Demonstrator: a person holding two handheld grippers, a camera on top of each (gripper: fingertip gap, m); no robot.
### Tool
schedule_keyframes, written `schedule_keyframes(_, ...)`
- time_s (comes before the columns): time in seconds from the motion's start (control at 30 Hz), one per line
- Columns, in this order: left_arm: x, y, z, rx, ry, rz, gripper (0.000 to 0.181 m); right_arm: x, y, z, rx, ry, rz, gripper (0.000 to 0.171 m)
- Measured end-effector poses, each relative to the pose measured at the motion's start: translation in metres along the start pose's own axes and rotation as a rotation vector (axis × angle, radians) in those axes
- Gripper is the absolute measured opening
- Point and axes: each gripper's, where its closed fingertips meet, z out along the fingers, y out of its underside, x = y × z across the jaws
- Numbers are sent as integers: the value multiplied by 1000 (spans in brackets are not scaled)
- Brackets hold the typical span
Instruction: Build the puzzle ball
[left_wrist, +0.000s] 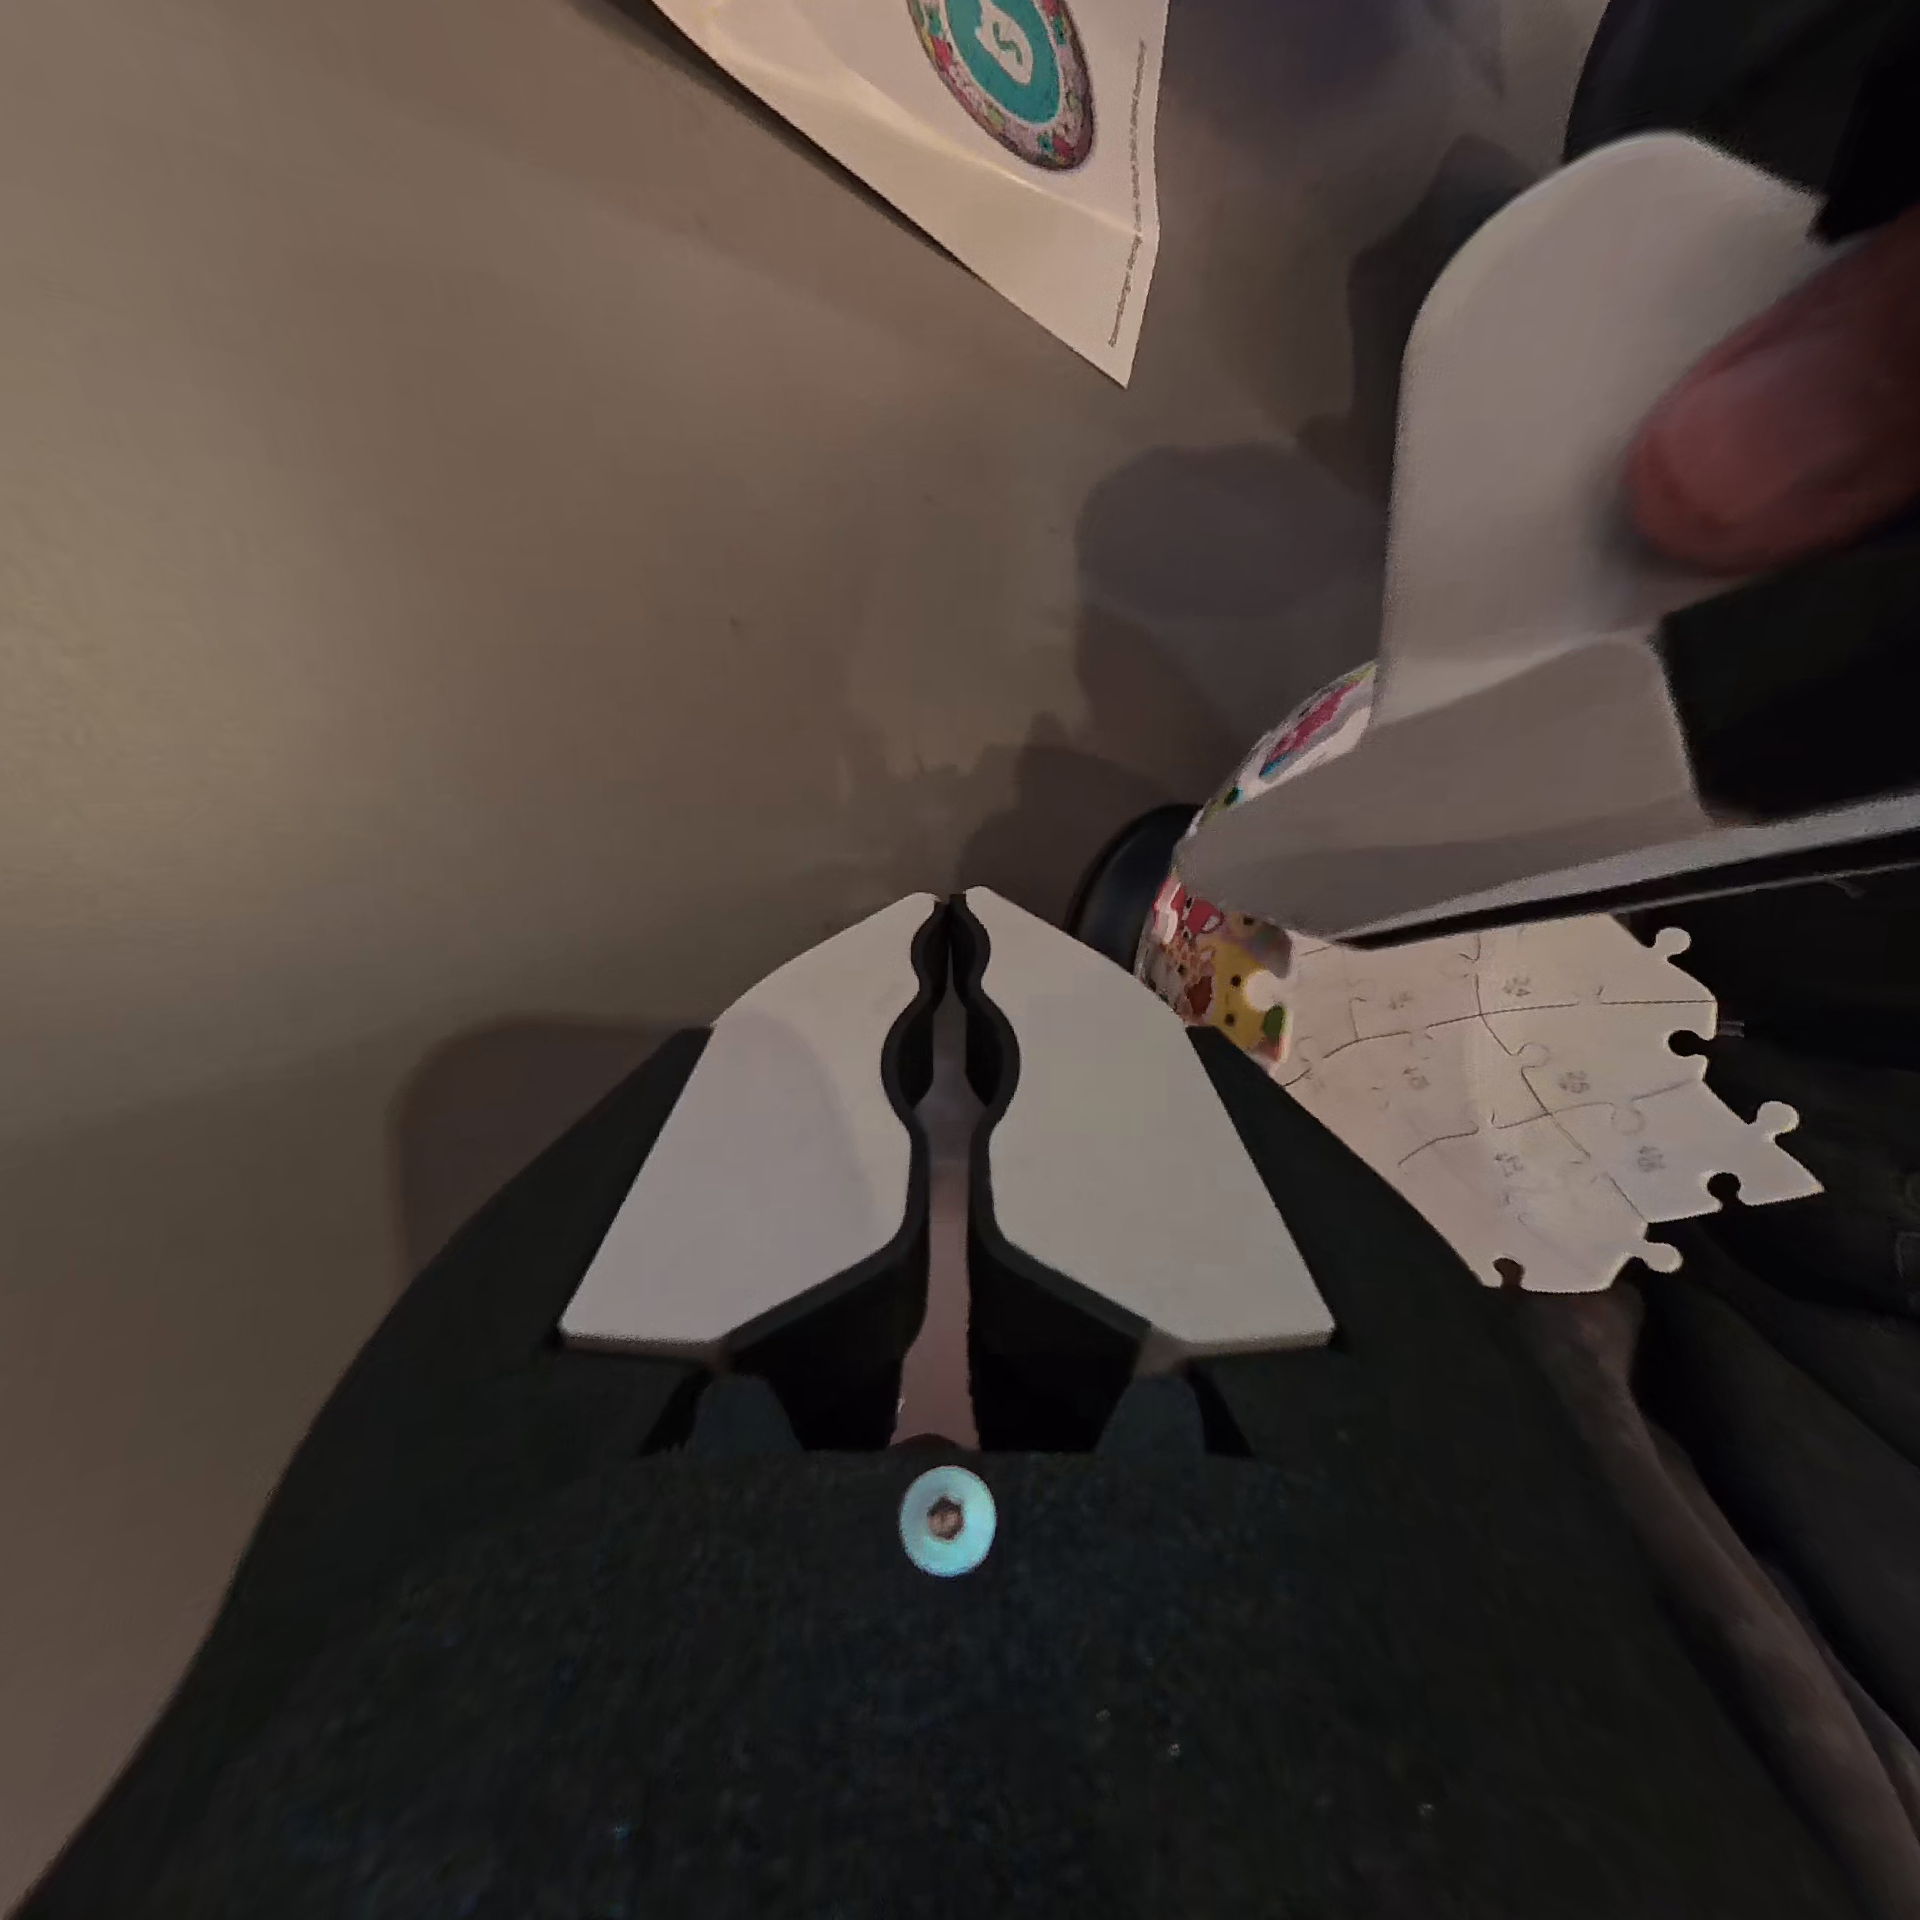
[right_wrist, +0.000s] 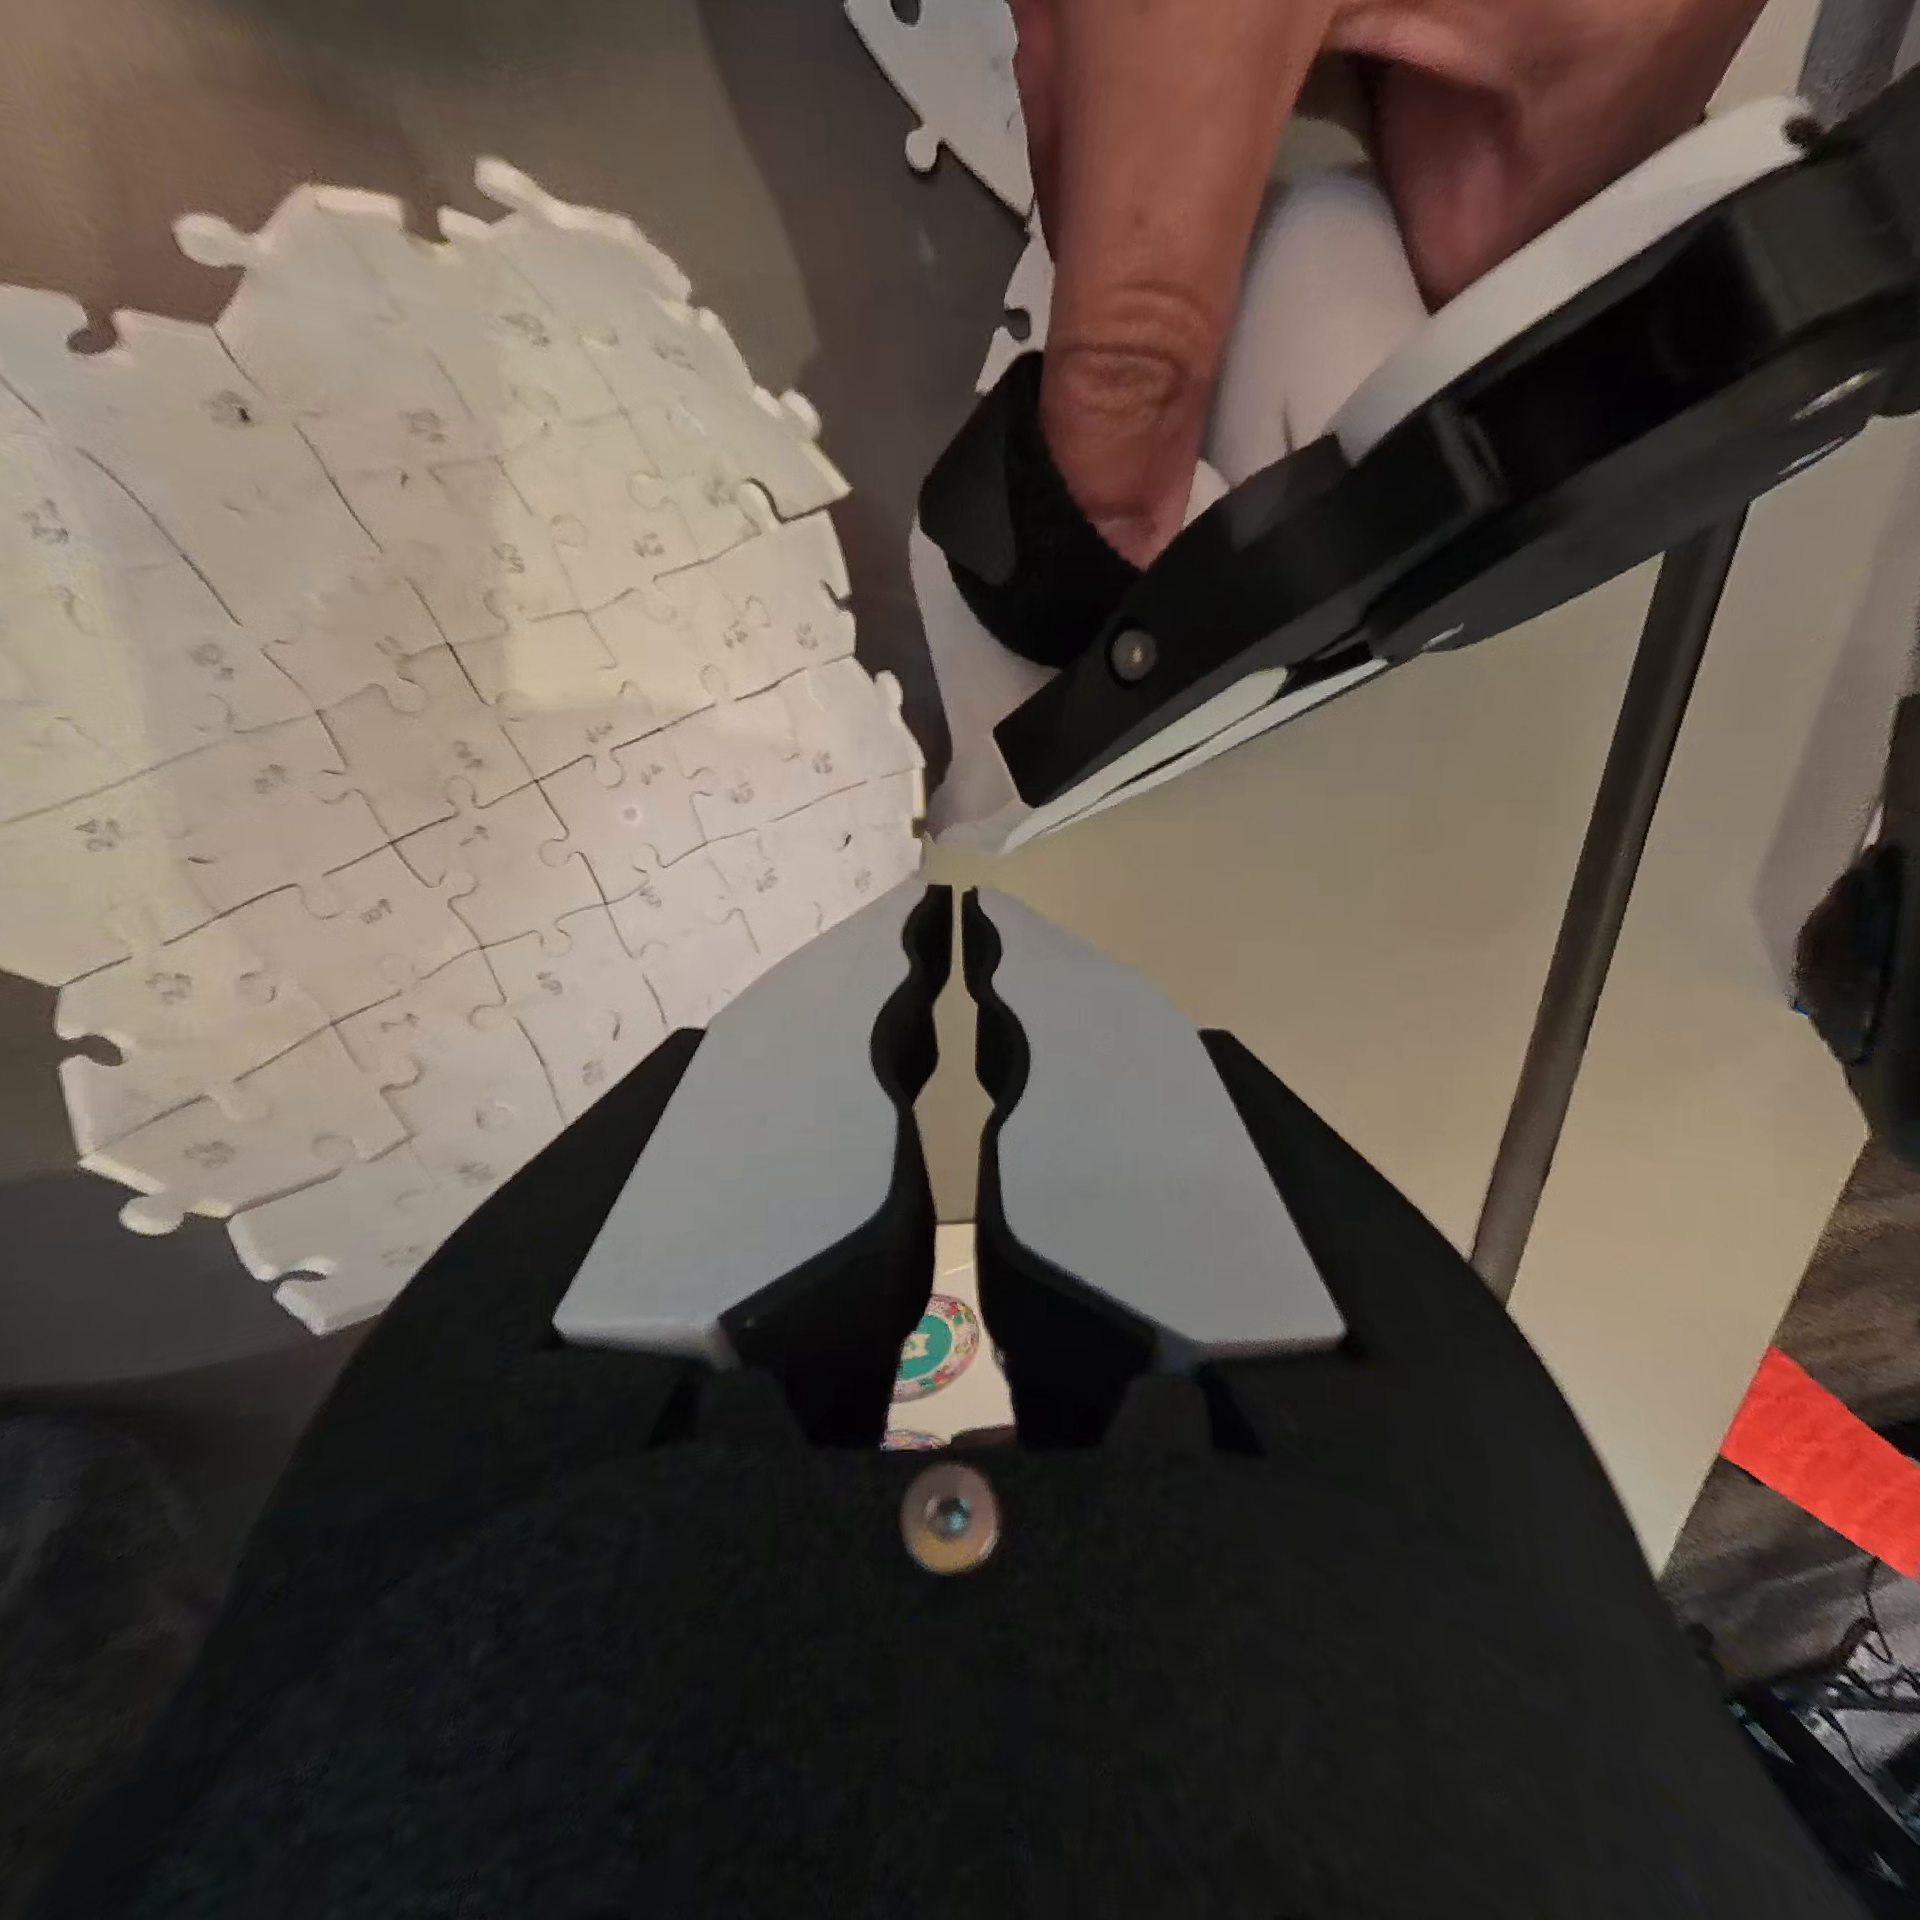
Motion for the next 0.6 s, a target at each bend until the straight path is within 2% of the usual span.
schedule_keyframes(0.17,-2,-1,-1,4,-17,7,0,-5,-2,-8,32,-22,0,4)
schedule_keyframes(0.27,-3,-1,-3,10,-22,2,0,-4,-4,-5,30,-18,0,14)
schedule_keyframes(0.37,0,-1,-7,17,-14,7,0,-6,-3,0,17,-44,5,13)
schedule_keyframes(0.4,2,-2,-10,22,-10,11,0,-5,-3,0,19,-47,4,6)
schedule_keyframes(0.5,9,-5,-25,47,-30,28,3,-5,-7,-1,49,-52,0,5)
schedule_keyframes(0.6,19,-10,-44,97,-53,57,11,-6,-7,-9,90,-72,21,14)
